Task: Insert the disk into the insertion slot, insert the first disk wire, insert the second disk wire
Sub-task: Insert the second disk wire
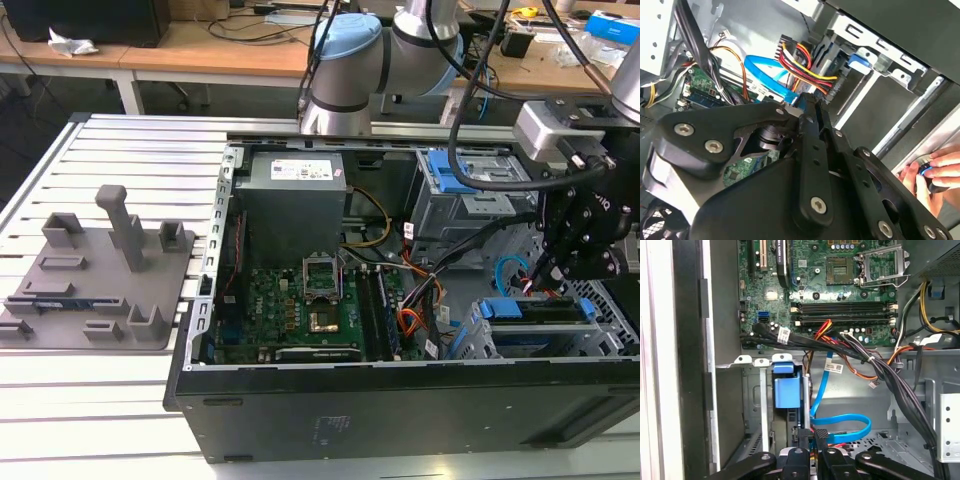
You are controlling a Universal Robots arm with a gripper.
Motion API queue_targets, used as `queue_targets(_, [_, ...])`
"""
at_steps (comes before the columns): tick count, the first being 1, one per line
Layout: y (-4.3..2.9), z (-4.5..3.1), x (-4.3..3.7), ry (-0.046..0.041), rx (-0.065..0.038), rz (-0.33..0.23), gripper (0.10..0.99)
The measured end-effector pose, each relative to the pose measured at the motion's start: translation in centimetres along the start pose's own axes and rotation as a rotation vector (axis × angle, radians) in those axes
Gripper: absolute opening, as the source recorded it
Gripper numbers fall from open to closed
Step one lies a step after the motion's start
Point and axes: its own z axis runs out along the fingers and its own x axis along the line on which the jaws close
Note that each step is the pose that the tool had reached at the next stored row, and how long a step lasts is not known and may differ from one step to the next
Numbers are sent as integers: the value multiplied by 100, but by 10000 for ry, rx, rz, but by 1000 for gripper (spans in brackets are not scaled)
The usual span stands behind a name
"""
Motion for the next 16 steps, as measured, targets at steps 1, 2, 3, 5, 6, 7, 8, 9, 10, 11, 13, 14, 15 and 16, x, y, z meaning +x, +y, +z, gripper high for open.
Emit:
queue_targets(1, [0, 0, 7, -14, -1, 0, 161])
queue_targets(2, [0, 0, 10, -26, -1, 0, 161])
queue_targets(3, [-1, 1, 23, -36, -1, 0, 161])
queue_targets(5, [-2, 2, 60, -45, -1, 0, 161])
queue_targets(6, [-2, 2, 66, -46, -2, 0, 161])
queue_targets(7, [-2, 2, 67, -47, -1, 1, 161])
queue_targets(8, [-2, 2, 67, -46, -1, 1, 161])
queue_targets(9, [-2, 3, 67, -46, -2, 1, 161])
queue_targets(10, [-3, 3, 68, -47, -2, 1, 161])
queue_targets(11, [-4, 4, 71, -46, -2, 3, 161])
queue_targets(13, [-9, 4, 75, -46, -2, 5, 161])
queue_targets(14, [-10, 4, 77, -46, -2, 8, 161])
queue_targets(15, [-10, 5, 79, -47, -2, 13, 161])
queue_targets(16, [-11, 5, 81, -46, -2, 15, 161])
